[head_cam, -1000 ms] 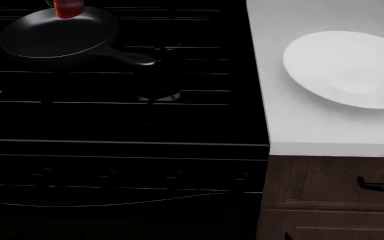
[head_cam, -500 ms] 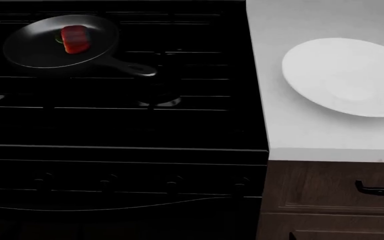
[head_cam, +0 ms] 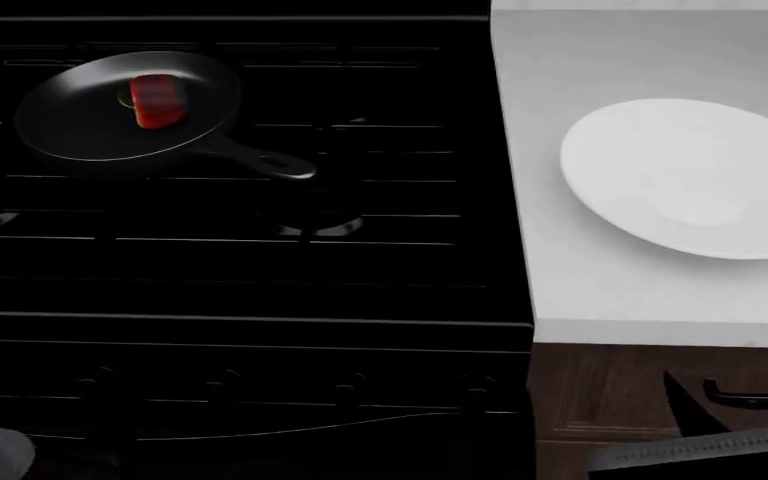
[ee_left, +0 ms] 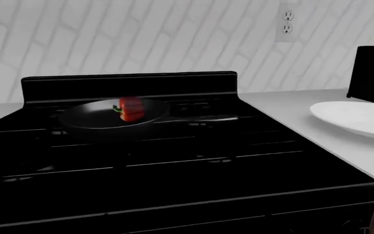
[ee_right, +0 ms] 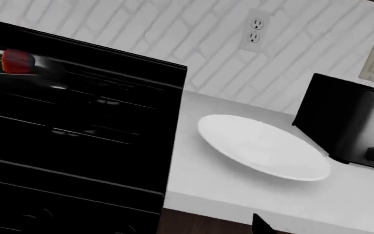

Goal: Pick up the pan and dump the vegetables in it onto the plate. Then return the pan to the stove.

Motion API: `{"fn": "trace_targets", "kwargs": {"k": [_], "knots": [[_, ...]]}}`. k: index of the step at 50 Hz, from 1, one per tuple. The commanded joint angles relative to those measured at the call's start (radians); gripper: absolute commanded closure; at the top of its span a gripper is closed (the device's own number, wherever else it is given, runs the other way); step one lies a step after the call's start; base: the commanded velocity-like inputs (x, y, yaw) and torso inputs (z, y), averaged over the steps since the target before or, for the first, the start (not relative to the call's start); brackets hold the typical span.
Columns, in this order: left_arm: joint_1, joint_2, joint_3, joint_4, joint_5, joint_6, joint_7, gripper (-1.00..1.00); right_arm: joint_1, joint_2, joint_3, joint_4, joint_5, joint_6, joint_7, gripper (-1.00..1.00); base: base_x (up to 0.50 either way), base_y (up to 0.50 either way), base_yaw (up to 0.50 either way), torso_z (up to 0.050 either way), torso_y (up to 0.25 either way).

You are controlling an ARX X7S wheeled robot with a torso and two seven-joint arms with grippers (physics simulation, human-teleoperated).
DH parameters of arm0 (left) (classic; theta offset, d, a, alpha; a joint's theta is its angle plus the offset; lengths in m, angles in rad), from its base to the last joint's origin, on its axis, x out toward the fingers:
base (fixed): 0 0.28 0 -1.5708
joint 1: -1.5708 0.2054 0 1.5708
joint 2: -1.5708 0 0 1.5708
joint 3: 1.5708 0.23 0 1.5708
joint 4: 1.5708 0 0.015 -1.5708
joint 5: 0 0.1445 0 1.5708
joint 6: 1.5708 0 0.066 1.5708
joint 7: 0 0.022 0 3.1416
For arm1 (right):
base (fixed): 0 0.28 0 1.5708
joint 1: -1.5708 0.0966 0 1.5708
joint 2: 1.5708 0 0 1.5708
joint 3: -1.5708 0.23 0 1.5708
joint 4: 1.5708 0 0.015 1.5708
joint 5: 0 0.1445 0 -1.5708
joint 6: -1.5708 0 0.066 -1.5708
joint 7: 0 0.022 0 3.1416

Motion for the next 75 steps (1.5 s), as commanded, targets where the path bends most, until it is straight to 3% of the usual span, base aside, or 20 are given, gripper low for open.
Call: {"fn": "trace_targets", "kwargs": {"k": [1,15,20,25,39,54,59,61,63,64,67,70,72,75], "knots": [[-0.107,-0.043,-0.069,0.151,-0.107,-0.232,-0.006,-1.0,0.168,0.095,0.027,-0.261,0.029,0.386,-0.017,-1.0,0.0,0.0,0.0,0.039,0.152],[-0.148,-0.036,-0.113,0.2,-0.164,-0.323,-0.033,-1.0,0.194,0.243,0.032,-0.268,0.329,0.379,0.237,-1.0,0.09,0.35,0.0,0.039,0.153],[-0.172,-0.036,-0.149,0.239,-0.202,-0.374,-0.041,-1.0,0.346,0.367,-0.052,-0.268,0.625,0.406,0.489,-1.0,0.18,0.01,0.0,0.039,0.153],[-0.168,-0.037,-0.14,0.227,-0.2,-0.356,-0.038,-1.0,0.438,0.407,-0.087,-0.265,0.813,0.443,0.639,-1.0,0.5,0.0,0.0,0.039,0.153],[-0.228,-0.018,-0.182,0.314,-0.274,-0.49,-0.097,-1.0,0.412,0.457,-0.121,-0.244,0.825,0.355,0.66,-1.0,0.5,0.0,0.0,0.039,0.153],[-0.221,-0.035,-0.192,0.326,-0.305,-0.486,-0.109,-1.0,0.441,0.455,-0.133,-0.231,0.864,0.347,0.681,-1.0,0.5,0.0,0.0,0.039,0.154],[-0.23,-0.019,-0.267,0.368,-0.389,-0.538,-0.136,-1.0,0.444,0.441,-0.09,-0.188,0.919,0.306,0.649,-1.0,0.5,0.0,0.0,0.024,0.091],[-0.178,-0.079,-0.289,0.371,-0.544,-0.478,-0.249,-1.0,0.472,0.435,-0.069,-0.171,0.967,0.3,0.634,-1.0,0.0,0.0,0.0,0.0,0.0],[-0.1,-0.201,-0.25,0.371,-0.689,-0.341,-0.395,-1.0,0.539,0.414,-0.098,-0.126,1.0,0.323,0.607,-1.0,0.0,0.0,0.0,0.0,0.0],[-0.042,-0.3,-0.206,0.371,-0.755,-0.212,-0.485,-1.0,0.594,0.405,-0.114,-0.101,1.039,0.356,0.608,-1.0,0.0,0.0,0.0,0.0,0.0],[0.095,-0.61,0.055,0.371,-0.723,0.212,-0.683,-1.0,0.738,0.356,-0.119,0.004,1.192,0.416,0.611,-1.0,0.0,0.0,0.0,0.0,0.0],[0.156,-0.821,0.267,0.371,-0.626,0.507,-0.805,-1.0,0.846,0.321,-0.154,0.105,1.287,0.477,0.618,-1.0,0.0,0.0,0.0,0.0,0.0],[0.186,-0.873,0.342,0.37,-0.568,0.591,-0.841,-1.0,0.904,0.301,-0.174,0.167,1.347,0.507,0.619,-1.0,0.0,0.0,0.0,0.0,0.0],[0.255,-0.919,0.368,0.369,-0.517,0.674,-0.864,-1.0,0.962,0.271,-0.212,0.236,1.408,0.543,0.63,-1.0,0.0,0.0,0.0,0.0,0.0]]}}
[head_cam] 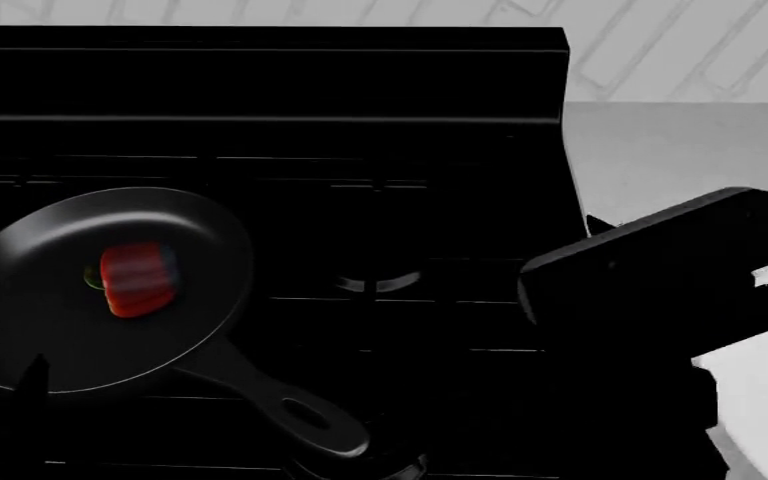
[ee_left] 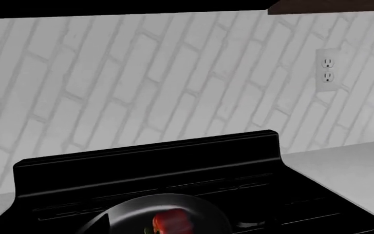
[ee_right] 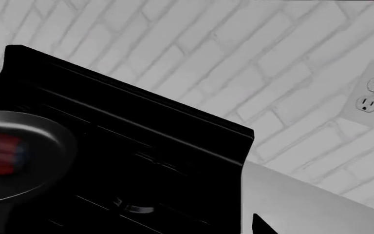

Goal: Pick up the pan and dump the vegetables in it onto the plate. Then return the pan to the stove.

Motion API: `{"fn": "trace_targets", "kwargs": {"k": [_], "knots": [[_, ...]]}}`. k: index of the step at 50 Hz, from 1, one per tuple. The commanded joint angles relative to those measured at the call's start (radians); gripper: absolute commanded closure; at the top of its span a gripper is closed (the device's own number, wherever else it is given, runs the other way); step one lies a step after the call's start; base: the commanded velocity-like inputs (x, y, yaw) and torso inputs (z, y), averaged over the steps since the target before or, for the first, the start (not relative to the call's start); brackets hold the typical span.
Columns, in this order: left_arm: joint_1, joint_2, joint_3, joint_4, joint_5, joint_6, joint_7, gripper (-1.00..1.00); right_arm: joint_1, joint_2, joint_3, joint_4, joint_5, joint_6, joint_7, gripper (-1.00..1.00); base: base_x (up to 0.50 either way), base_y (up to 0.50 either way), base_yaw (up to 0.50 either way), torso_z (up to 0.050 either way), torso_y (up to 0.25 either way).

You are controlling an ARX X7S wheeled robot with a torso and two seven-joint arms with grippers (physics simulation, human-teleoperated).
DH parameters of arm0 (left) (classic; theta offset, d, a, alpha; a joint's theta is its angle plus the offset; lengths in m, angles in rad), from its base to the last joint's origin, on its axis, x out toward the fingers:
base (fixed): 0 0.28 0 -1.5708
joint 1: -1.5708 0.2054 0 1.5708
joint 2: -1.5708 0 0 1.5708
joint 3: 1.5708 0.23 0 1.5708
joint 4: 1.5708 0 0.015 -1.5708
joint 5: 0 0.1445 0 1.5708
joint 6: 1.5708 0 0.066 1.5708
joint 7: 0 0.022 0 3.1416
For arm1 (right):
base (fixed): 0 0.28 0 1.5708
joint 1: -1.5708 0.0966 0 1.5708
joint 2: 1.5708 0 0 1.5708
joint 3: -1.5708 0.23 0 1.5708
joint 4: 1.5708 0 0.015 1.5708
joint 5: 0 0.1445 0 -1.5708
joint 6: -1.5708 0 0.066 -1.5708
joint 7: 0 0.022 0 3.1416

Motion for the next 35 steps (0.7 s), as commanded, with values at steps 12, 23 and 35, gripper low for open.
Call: {"fn": "trace_targets", "kwargs": {"k": [12,23,35], "knots": [[0.203,-0.54,0.533,0.005,0.165,0.741,-0.422,-1.0,0.359,-0.171,-0.19,0.428,0.44,0.186,-0.001,-1.0,0.0,0.0,0.0,0.0,0.0],[0.291,-0.624,0.581,-0.008,0.273,0.861,-0.49,-1.0,0.389,-0.216,-0.241,0.478,0.42,0.172,-0.041,-1.0,0.0,0.0,0.0,0.0,0.0],[0.256,-0.622,0.587,0.002,0.257,0.848,-0.49,-1.0,0.371,-0.257,-0.37,0.585,0.176,0.116,-0.293,-1.0,0.0,0.0,0.0,0.0,0.0]]}}
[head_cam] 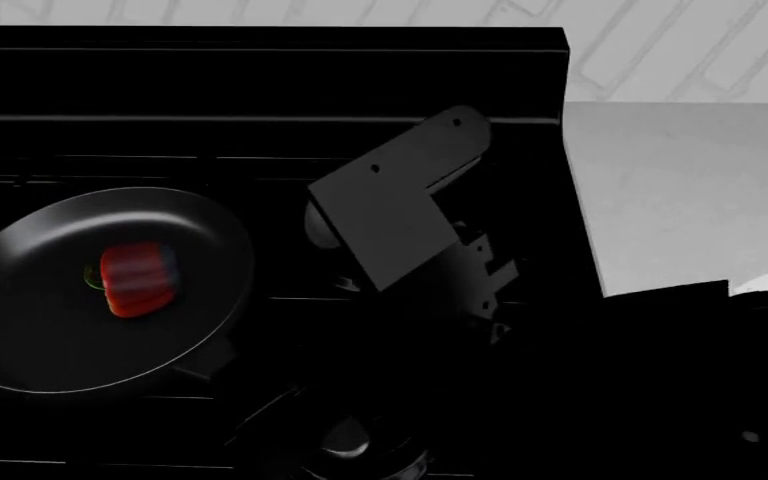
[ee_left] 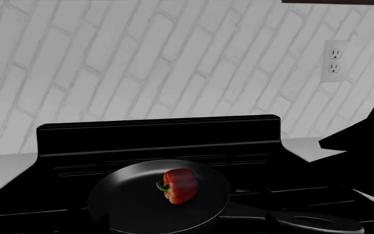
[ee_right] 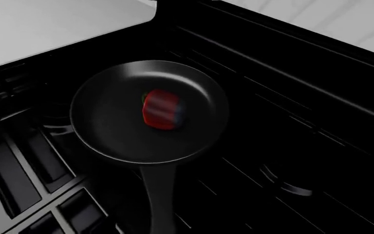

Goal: Pick up the pan and dump the vegetables in it onto the plate. Then return the pan to the stove.

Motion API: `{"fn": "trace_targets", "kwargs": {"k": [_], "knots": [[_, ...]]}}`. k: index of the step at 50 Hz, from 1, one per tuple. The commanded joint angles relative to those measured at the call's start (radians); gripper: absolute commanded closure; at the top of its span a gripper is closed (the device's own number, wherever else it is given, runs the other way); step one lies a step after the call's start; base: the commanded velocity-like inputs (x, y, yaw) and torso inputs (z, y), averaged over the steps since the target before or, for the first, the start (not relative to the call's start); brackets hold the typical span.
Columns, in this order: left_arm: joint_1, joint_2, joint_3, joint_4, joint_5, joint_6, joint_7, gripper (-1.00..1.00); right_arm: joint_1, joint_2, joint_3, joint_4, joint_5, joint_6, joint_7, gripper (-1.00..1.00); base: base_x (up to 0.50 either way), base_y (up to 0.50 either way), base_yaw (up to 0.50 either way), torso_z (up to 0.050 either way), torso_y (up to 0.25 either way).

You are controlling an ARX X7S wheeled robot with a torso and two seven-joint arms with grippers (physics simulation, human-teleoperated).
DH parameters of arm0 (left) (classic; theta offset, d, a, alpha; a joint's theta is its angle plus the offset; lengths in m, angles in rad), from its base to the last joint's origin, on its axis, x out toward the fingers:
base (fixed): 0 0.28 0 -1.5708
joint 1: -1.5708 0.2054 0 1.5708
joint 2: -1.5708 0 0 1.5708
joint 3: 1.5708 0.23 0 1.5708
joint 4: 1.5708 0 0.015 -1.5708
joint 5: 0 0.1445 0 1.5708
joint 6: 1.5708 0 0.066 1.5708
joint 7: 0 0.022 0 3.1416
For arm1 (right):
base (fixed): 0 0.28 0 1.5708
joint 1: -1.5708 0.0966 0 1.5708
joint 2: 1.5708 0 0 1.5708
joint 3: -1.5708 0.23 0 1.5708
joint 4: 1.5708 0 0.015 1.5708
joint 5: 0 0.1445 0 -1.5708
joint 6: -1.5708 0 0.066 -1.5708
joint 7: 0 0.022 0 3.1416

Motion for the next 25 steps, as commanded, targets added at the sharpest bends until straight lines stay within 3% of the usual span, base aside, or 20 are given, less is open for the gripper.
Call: {"fn": "trace_targets", "kwargs": {"k": [1,11,25], "knots": [[-0.002,-0.036,0.037,0.003,0.019,0.042,-0.029,-1.0,0.009,-0.042,-0.107,0.1,-0.16,-0.045,-0.185,-1.0,0.0,0.0,0.0,0.0,0.0],[-0.005,-0.029,0.051,-0.017,0.025,0.057,-0.022,-1.0,-0.018,-0.069,-0.244,0.255,-0.392,-0.211,-0.422,-1.0,0.0,0.0,0.0,0.0,0.0],[-0.021,-0.033,0.062,0.006,0.031,0.045,-0.031,-1.0,-0.031,-0.122,-0.325,0.316,-0.426,-0.225,-0.489,-1.0,0.0,0.0,0.0,0.0,0.0]]}}
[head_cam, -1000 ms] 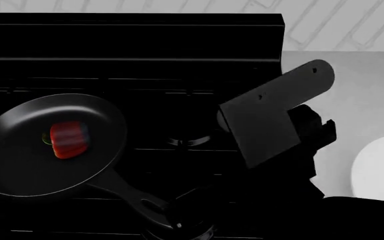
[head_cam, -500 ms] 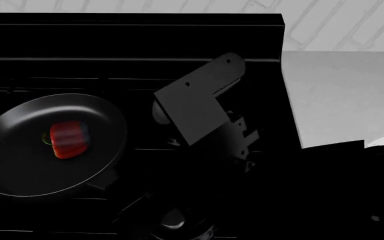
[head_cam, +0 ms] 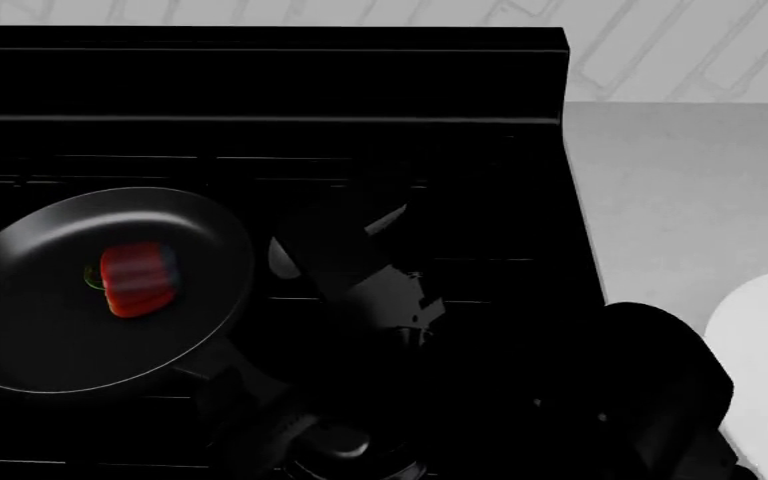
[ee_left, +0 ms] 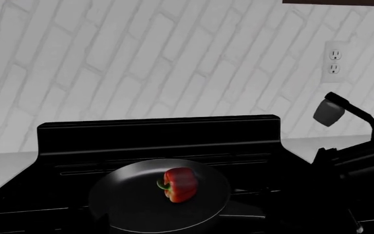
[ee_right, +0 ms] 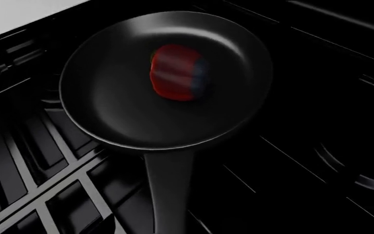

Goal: Pick up the pan and dump the vegetables in it onto the plate. Then return the pan to the stove.

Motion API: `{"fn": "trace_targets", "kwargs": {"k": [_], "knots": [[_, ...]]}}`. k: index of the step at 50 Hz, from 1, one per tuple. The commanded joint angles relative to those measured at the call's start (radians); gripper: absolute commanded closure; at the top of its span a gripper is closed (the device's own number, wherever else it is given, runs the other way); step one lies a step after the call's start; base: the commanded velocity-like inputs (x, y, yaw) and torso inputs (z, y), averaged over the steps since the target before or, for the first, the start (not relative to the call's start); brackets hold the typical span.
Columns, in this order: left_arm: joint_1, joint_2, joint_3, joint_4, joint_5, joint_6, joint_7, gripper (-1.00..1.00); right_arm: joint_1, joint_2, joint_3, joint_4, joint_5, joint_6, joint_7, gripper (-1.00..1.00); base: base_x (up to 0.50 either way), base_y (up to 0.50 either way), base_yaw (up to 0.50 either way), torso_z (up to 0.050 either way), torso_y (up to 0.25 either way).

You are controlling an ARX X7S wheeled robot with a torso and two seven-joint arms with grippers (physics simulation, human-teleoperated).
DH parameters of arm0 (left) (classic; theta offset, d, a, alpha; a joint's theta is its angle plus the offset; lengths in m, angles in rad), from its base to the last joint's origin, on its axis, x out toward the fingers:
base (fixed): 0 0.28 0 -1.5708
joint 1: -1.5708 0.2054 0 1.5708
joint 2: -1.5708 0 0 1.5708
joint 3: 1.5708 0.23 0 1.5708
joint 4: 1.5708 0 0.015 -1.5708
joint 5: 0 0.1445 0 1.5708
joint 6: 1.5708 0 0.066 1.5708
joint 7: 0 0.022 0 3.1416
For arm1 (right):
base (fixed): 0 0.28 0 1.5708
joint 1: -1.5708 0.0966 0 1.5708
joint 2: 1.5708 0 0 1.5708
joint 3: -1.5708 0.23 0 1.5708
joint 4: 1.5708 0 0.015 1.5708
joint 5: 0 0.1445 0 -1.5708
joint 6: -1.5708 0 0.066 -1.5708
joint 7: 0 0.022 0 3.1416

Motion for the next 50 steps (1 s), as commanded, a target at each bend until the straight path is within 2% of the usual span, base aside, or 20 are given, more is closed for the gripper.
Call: {"fn": "trace_targets", "kwargs": {"k": [1,10,28,29,39,50], "knots": [[-0.012,-0.009,0.017,0.016,0.012,0.001,-0.011,-1.0,-0.012,-0.038,-0.071,0.055,-0.052,-0.026,-0.08,-1.0,0.0,0.0,0.0,0.0,0.0],[-0.043,-0.002,0.049,0.015,0.011,-0.005,-0.005,-1.0,-0.026,-0.05,-0.124,0.182,-0.133,-0.111,-0.174,-1.0,0.0,0.0,0.0,0.0,0.0],[-0.098,-0.031,0.136,0.018,0.045,0.033,-0.034,-1.0,-0.048,-0.087,-0.166,0.324,-0.168,-0.164,-0.256,-1.0,0.0,0.0,0.0,0.0,0.0],[-0.109,-0.031,0.147,0.018,0.045,0.034,-0.036,-1.0,-0.052,-0.085,-0.169,0.321,-0.175,-0.171,-0.254,1.0,0.0,0.0,0.0,0.0,0.0],[-0.145,-0.008,0.175,0.015,0.04,0.023,-0.046,-1.0,-0.1,0.001,-0.102,0.144,-0.113,-0.15,-0.141,1.0,0.0,0.0,0.0,0.0,0.0],[-0.146,-0.007,0.204,0.001,0.06,0.037,-0.044,-1.0,-0.167,0.157,0.141,-0.135,0.088,-0.159,0.063,1.0,0.0,0.0,0.0,0.0,0.0]]}}
